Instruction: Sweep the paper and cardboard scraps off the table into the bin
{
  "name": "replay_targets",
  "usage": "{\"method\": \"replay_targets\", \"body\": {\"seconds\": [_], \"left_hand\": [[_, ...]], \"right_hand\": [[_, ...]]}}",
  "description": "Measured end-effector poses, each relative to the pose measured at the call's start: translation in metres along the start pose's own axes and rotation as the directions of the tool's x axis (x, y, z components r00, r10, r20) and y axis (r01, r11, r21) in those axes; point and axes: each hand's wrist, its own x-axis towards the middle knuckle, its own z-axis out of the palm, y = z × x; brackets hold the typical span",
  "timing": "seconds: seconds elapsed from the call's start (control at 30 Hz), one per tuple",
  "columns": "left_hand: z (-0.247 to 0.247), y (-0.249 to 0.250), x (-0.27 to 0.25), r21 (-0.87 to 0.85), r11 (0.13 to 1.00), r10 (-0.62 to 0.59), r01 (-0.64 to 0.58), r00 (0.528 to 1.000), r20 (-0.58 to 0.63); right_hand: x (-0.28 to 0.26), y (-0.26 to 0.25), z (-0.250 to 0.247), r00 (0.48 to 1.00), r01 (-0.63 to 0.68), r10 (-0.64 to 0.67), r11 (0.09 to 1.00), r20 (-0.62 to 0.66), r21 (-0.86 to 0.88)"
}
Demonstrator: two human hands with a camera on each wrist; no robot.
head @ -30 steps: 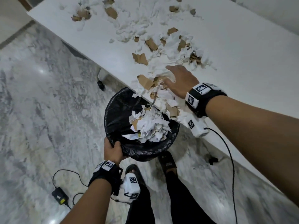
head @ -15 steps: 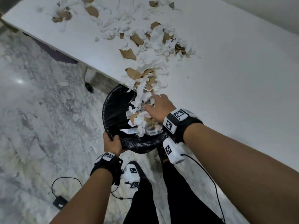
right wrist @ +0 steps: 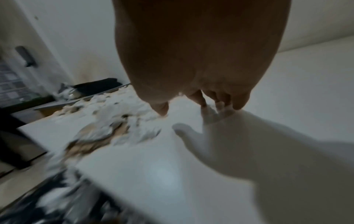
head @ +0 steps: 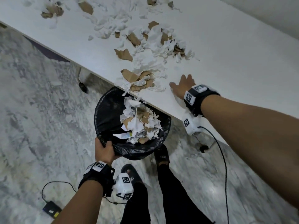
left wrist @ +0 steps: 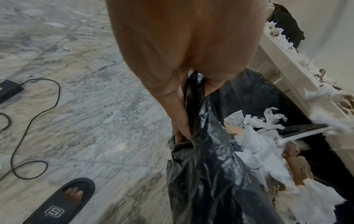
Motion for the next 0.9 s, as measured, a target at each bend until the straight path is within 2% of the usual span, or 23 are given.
{"method": "replay_targets", "body": {"seconds": [0.17,0.27,0.4,0.5,0.6,0.7,0.8,0.9], "left_hand": [[-0.002,0.009,-0.001,0.014,0.999,0.035,-0.036,0.999,0.010],[-0.004,0.022,-0.006,-0.030,0.999,0.023,-0.022,0.999,0.024],[-0.005,0.027,-0.006,-0.071,0.997,0.008,-0.007,1.000,0.016],[-0.011,-0.006,0.026,-0.014,0.999,0.036,-0.036,0.999,-0.009],[-0.012,-0.032,0.049,0.020,0.998,0.051,-0.051,0.999,0.000],[-0.012,-0.030,0.043,0.008,0.999,0.047,-0.047,0.998,0.038],[-0.013,-0.026,0.040,-0.029,0.999,0.038,-0.037,0.999,0.037],[-0.012,-0.018,0.038,-0.059,0.998,0.034,-0.032,0.999,0.034]], "right_hand": [[-0.082,-0.031,0.044,0.976,0.189,-0.205,0.964,0.068,0.186],[-0.117,-0.049,0.067,0.919,0.369,-0.383,0.920,0.096,0.135],[-0.113,-0.066,0.055,0.870,0.487,-0.483,0.873,-0.102,0.018],[-0.075,-0.080,0.017,0.831,0.482,-0.485,0.872,-0.274,-0.083],[-0.025,-0.100,-0.014,0.883,0.383,-0.387,0.921,-0.264,-0.069],[0.013,-0.119,-0.025,0.923,0.371,-0.368,0.928,-0.115,0.004],[0.035,-0.128,-0.013,0.934,0.356,-0.356,0.934,0.005,-0.016],[0.025,-0.129,0.014,0.930,0.366,-0.367,0.930,-0.007,-0.030]]}}
